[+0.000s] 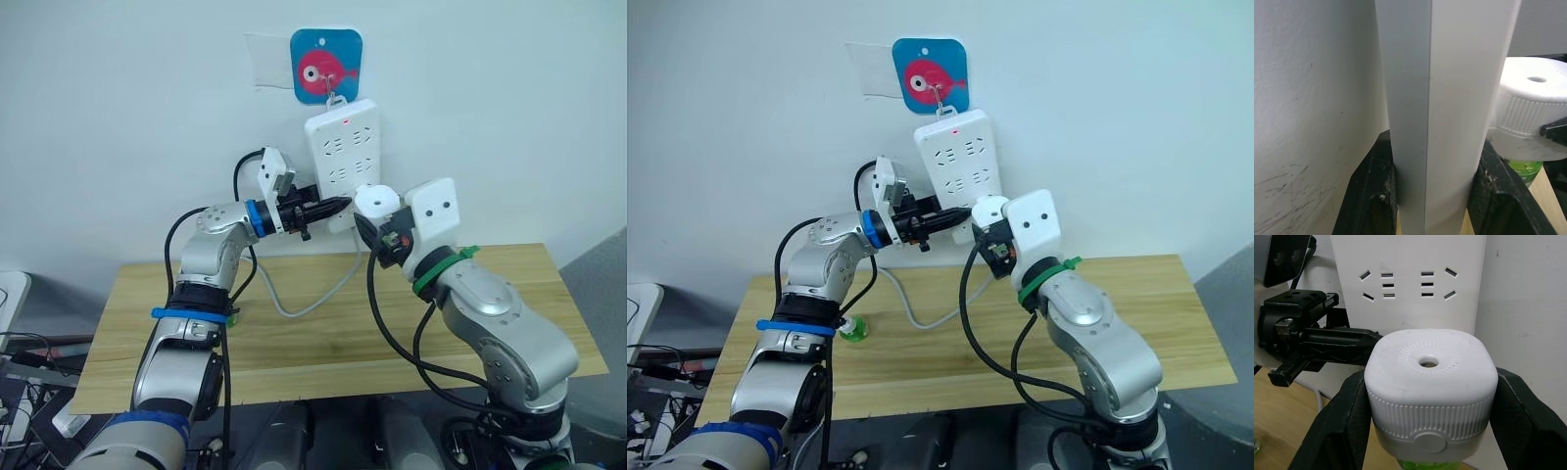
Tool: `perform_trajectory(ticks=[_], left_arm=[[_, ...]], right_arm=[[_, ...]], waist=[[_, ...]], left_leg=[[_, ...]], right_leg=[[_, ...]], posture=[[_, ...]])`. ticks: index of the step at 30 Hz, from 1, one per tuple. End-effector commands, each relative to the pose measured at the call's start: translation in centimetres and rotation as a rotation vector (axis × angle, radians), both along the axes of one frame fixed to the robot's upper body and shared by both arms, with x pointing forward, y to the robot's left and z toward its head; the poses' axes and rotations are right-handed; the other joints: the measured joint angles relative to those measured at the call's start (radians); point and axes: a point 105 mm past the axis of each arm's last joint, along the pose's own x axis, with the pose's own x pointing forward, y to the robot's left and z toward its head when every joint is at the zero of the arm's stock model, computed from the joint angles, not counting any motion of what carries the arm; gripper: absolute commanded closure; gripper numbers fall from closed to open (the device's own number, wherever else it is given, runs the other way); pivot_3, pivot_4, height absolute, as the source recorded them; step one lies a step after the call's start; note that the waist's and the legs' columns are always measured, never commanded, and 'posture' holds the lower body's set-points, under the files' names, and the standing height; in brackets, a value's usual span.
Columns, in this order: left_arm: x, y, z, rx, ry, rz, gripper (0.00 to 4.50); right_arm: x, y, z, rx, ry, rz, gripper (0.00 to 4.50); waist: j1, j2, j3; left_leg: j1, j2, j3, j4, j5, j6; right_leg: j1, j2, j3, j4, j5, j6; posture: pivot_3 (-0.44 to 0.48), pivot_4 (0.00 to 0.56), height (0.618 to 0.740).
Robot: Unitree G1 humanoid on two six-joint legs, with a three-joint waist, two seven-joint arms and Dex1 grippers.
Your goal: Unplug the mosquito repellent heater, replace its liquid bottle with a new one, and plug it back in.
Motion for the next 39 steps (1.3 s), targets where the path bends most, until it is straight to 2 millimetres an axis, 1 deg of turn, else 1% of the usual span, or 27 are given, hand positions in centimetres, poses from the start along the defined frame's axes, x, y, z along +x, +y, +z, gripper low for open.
perform_trajectory(ticks=[1,7,11,13,14,17,19,20,21,23,25,26,27,28,30,31,33,34,36,39], left_arm=[[0.5,0.4,0.0,0.009,-0.008,0.041,3.16],[0.7,0.4,0.1,0.003,-0.013,0.048,3.16],[0.7,0.6,-0.1,0.003,-0.009,0.050,3.16],[0.5,0.9,-0.2,0.001,0.002,0.049,2.45],[0.4,1.1,-0.3,0.000,0.007,0.048,2.26],[0.2,1.9,-0.4,0.003,0.015,0.057,1.33],[-0.1,2.7,-0.6,0.010,0.023,0.074,0.73],[-0.2,3.0,-0.7,0.014,0.026,0.080,0.35],[-0.5,3.5,-0.9,0.023,0.032,0.090,0.10],[-1.1,4.6,-1.2,0.037,0.038,0.115,0.04],[-2.4,5.7,-1.5,0.047,0.040,0.136,0.04],[-2.9,6.0,-1.6,0.050,0.039,0.141,0.04],[-3.5,6.1,-1.6,0.053,0.038,0.142,0.04],[-4.4,6.2,-1.8,0.077,0.021,0.147,0.04],[-7.1,5.5,-1.7,0.079,-0.001,0.126,0.04],[-8.7,4.7,-1.5,0.074,-0.019,0.100,0.04],[-10.8,3.2,-1.1,0.057,-0.040,0.064,0.04],[-11.6,2.4,-1.0,0.047,-0.049,0.050,0.04],[-12.3,0.7,-1.1,0.013,-0.055,0.035,0.04],[-12.1,-1.7,-1.6,-0.039,-0.049,0.030,0.04]], right_arm=[[-1.1,-0.5,1.2,0.012,-0.045,-0.003,1.59],[-1.2,-1.0,1.2,0.013,-0.038,-0.032,1.59],[-1.2,-2.1,1.4,0.039,-0.043,-0.066,1.59],[-1.2,-2.9,1.5,0.070,-0.037,-0.078,1.59],[-1.1,-3.5,1.4,0.089,-0.031,-0.087,1.59],[-0.8,-4.9,1.0,0.167,0.008,-0.108,1.59],[-0.4,-5.8,0.7,0.264,0.046,-0.119,1.59],[-0.3,-6.1,0.6,0.301,0.060,-0.124,1.59],[-0.1,-6.5,0.3,0.356,0.086,-0.128,1.59],[0.2,-6.9,-0.4,0.457,0.142,-0.127,1.59],[0.5,-7.3,-1.5,0.606,0.228,-0.146,1.59],[0.5,-7.4,-1.9,0.654,0.256,-0.151,1.59],[0.5,-7.6,-2.3,0.698,0.285,-0.158,1.59],[0.5,-7.6,-2.7,0.742,0.317,-0.163,1.59],[0.5,-7.9,-3.7,0.847,0.376,-0.183,1.59],[0.5,-7.7,-4.0,0.905,0.404,-0.173,1.59],[0.6,-7.4,-4.2,0.986,0.434,-0.157,1.59],[0.6,-7.2,-4.3,1.032,0.447,-0.148,1.59],[0.7,-6.8,-4.3,1.100,0.466,-0.127,1.59],[0.8,-6.1,-3.7,1.199,0.457,-0.093,1.59]], waist=[[-0.003,0.000,0.000],[-0.007,0.000,0.000],[-0.008,0.000,0.000],[-0.009,0.000,0.000],[-0.012,0.000,0.000],[-0.020,0.001,0.001],[-0.025,0.002,0.001],[-0.029,0.002,0.002],[-0.032,0.003,0.002],[-0.043,0.003,0.002],[-0.052,0.004,0.004],[-0.054,0.004,0.004],[-0.051,0.006,0.005],[-0.049,0.007,0.007],[-0.046,0.008,0.008],[-0.046,0.008,0.008],[-0.036,0.008,0.009],[-0.031,0.009,0.010],[-0.020,0.012,0.012],[-0.018,0.013,0.013]], left_leg=[[0.000,0.000,0.000,0.000,0.000,0.000],[0.001,0.001,0.000,0.000,-0.002,0.003],[0.001,0.000,0.000,0.001,-0.002,0.003],[0.001,0.001,0.000,0.001,-0.002,0.003],[0.001,0.001,0.000,0.001,-0.002,0.003],[0.001,0.001,0.001,0.000,-0.002,0.003],[0.001,0.001,0.001,0.000,-0.002,0.003],[0.000,0.001,0.001,-0.001,-0.002,0.003],[0.000,0.001,0.002,-0.001,-0.002,0.003],[0.000,0.002,0.003,-0.002,-0.002,0.003],[0.001,0.001,0.004,-0.002,-0.002,0.003],[0.001,0.002,0.005,-0.003,-0.002,0.004],[0.002,0.002,0.006,-0.005,-0.002,0.004],[0.002,0.001,0.006,-0.006,-0.002,0.004],[0.001,0.001,0.008,-0.007,-0.002,0.004],[0.001,0.002,0.008,-0.008,-0.002,0.004],[0.002,0.002,0.008,-0.012,-0.002,0.004],[0.001,0.002,0.008,-0.012,-0.002,0.004],[0.001,0.002,0.010,-0.013,-0.002,0.004],[0.003,0.002,0.012,-0.012,-0.002,0.004]], right_leg=[[0.000,0.000,0.000,0.000,0.000,0.000],[0.000,0.000,0.000,0.003,0.000,0.000],[0.000,0.000,0.000,0.003,0.000,0.000],[0.000,0.000,0.000,0.003,0.000,0.000],[0.000,0.000,-0.001,0.003,0.000,0.000],[-0.001,0.000,0.000,0.004,0.000,0.000],[-0.002,0.000,0.000,0.005,0.000,0.000],[-0.003,0.000,0.001,0.006,0.000,-0.001],[-0.004,0.001,0.002,0.006,0.000,-0.001],[-0.005,0.001,0.004,0.006,0.001,-0.001],[-0.005,0.001,0.009,0.006,0.001,-0.001],[-0.006,0.001,0.012,0.006,0.001,-0.001],[-0.006,0.001,0.014,0.007,0.001,-0.002],[-0.007,0.001,0.014,0.006,0.001,-0.002],[-0.008,0.001,0.016,0.006,0.001,-0.002],[-0.008,0.001,0.016,0.005,0.001,-0.002],[-0.008,0.000,0.016,0.002,0.001,-0.002],[-0.008,0.000,0.015,0.001,0.001,-0.002],[-0.008,0.000,0.016,0.001,0.001,-0.002],[-0.006,0.000,0.017,0.002,0.001,-0.002]], posture=[[-0.131,0.248,0.740],[-0.135,0.252,0.740],[-0.141,0.258,0.740],[-0.149,0.261,0.740],[-0.149,0.261,0.740],[-0.154,0.267,0.740],[-0.154,0.267,0.740],[-0.154,0.267,0.740],[-0.154,0.267,0.740],[-0.143,0.276,0.740],[-0.143,0.276,0.740],[-0.143,0.276,0.740],[-0.121,0.281,0.740],[-0.121,0.281,0.740],[-0.101,0.284,0.740],[-0.092,0.285,0.740],[-0.086,0.286,0.740],[-0.079,0.288,0.740],[-0.077,0.287,0.740],[-0.083,0.288,0.740]])
